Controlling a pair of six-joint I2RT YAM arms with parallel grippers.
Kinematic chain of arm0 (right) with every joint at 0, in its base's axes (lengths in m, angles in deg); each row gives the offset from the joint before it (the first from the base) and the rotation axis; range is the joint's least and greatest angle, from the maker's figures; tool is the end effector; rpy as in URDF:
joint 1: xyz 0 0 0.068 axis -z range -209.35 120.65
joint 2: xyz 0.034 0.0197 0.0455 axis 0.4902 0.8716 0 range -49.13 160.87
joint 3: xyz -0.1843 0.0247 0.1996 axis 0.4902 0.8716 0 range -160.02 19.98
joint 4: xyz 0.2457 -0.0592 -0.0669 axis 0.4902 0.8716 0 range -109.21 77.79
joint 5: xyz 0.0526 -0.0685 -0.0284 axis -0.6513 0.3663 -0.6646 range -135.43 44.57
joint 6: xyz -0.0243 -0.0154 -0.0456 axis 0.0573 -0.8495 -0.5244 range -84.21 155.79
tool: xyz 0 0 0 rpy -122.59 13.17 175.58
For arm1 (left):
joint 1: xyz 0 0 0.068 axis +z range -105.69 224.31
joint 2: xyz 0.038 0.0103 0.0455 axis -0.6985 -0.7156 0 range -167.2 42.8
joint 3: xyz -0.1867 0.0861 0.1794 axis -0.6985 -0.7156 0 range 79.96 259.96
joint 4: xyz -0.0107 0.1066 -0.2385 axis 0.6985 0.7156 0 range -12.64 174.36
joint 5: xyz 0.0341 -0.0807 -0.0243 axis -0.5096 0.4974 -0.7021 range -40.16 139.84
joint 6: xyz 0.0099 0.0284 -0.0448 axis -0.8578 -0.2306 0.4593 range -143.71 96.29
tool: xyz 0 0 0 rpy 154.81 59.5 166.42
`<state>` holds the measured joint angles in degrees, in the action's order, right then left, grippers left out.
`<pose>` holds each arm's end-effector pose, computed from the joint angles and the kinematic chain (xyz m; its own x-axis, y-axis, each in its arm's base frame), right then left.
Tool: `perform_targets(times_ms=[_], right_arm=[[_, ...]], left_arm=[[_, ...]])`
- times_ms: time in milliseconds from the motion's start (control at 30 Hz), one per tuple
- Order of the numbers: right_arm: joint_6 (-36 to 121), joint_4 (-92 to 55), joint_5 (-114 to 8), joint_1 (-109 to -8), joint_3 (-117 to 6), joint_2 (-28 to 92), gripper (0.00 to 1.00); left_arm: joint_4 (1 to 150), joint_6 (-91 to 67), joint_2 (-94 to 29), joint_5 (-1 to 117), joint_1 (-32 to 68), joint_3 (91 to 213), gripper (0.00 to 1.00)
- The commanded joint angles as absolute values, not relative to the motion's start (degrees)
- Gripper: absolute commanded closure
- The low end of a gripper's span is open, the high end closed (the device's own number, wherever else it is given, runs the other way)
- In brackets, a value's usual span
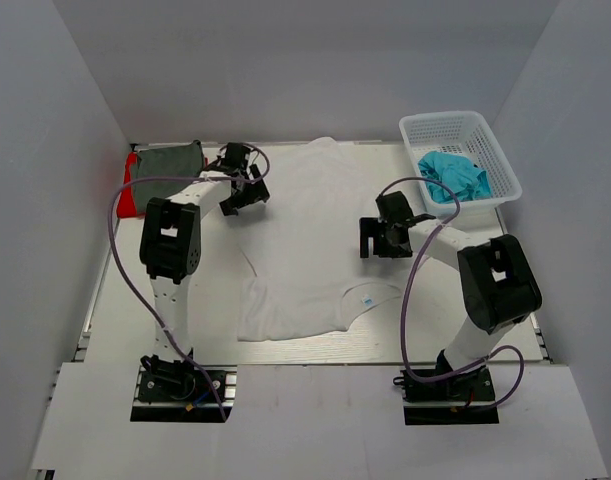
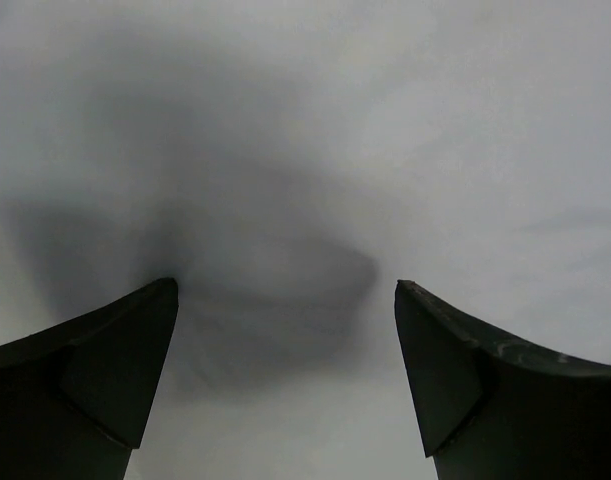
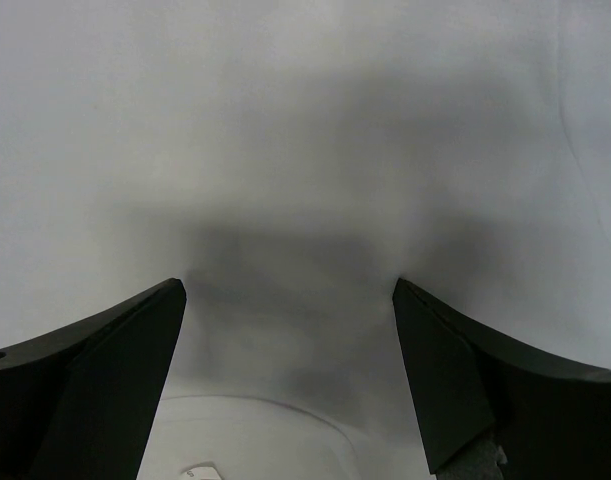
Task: Fold and stack the t-shirts
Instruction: Flatten out the tshirt
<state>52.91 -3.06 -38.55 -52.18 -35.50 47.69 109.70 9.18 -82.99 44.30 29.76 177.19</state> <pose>0.3092 0.1255 0.1666 -0.8386 -0.0359 -0.5436 -0.0826 0.9947 0.0618 0.4572 -0.1151 0.1676 -0.8213 -0.3452 -0.4541 -0.2875 0.9381 -0.1932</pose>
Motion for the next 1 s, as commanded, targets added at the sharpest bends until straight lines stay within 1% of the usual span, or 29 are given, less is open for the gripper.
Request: perform_targets(times_ms=[0,67,100,200,233,300,333,367,400,467,500,567,600,633,733,833,867,933,967], right_arm=[[52.22,-3.56,-40.77,-51.76,-36.53,49.31,0.1],[51.96,-3.47,-41.12,-51.41,-36.53,50.63,0.1],[51.79,-3.65,-41.12,-51.33,-36.44,50.98,0.1],[48.36,-6.28,-42.09,-51.06,-36.53,52.56,0.1],[46.88,-6.11,-42.26,-50.89,-38.27,53.35,0.1],[42.5,-5.85,-42.35,-51.06,-39.34,54.75,0.1],[41.16,-6.19,-43.92,-51.24,-40.39,55.19,0.1],[39.84,-6.63,-43.76,-51.15,-41.27,55.55,0.1],[36.96,-6.81,-44.45,-51.15,-42.5,56.77,0.1],[34.14,-6.64,-44.46,-50.98,-46.69,57.74,0.1],[31.07,-6.46,-44.64,-50.89,-47.95,59.4,0.1],[28.25,-5.76,-44.55,-51.06,-50.41,61.51,0.1],[27.45,-5.67,-44.46,-50.98,-54.16,62.75,0.1],[26.13,-5.84,-44.81,-51.06,-55.24,63.98,0.1],[23.58,-5.59,-44.9,-50.89,-63.57,67.05,0.1],[24.01,-0.33,-44.73,-50.88,-70.96,68.47,0.1],[24.62,0.82,-44.9,-50.8,-71.16,68.12,0.1],[27.68,1.89,-44.81,-51.06,-69.42,64.97,0.1],[29.01,3.02,-43.94,-51.06,-68.53,64.09,0.1]], left_arm=[[113.04,11.44,-79.73,41.58,30.24,172.26,0.0],[114.18,13.99,-77.97,41.05,30.24,165.95,0.0],[114.18,14.95,-74.56,41.05,29.72,162.87,0.0],[113.66,19.7,-66.91,40.09,28.58,144.46,0.0],[114.53,22.49,-61.05,40.08,28.57,141.17,0.0],[116.56,25.15,-54.35,40.08,28.57,134.49,0.0],[116.56,26.12,-50.66,42.17,27.96,127.49,0.0],[115.95,27.95,-42.88,43.67,27.96,124.03,0.0],[114.72,27.97,-38.8,48.12,27.35,117.56,0.0],[112.7,28.75,-31.41,53.15,26.73,112.24,0.0],[112.08,28.76,-25.37,56.57,26.12,109.35,0.0],[113.82,29.47,-20.59,56.61,25.5,108.61,0.0],[115.83,29.99,-18.83,54.0,25.5,108.61,0.0],[115.85,29.99,-16.55,53.01,25.5,109.66,0.0],[114.2,27.36,-15.91,51.78,24.97,114.67,0.0],[111.64,24.38,-19.41,49.41,24.97,121.25,0.0],[111.64,24.37,-21.08,46.35,24.97,125.8,0.0],[113.12,22.88,-27.05,42.3,24.97,130.48,0.0],[113.13,22.87,-29.24,40.8,26.45,134.59,0.0]])
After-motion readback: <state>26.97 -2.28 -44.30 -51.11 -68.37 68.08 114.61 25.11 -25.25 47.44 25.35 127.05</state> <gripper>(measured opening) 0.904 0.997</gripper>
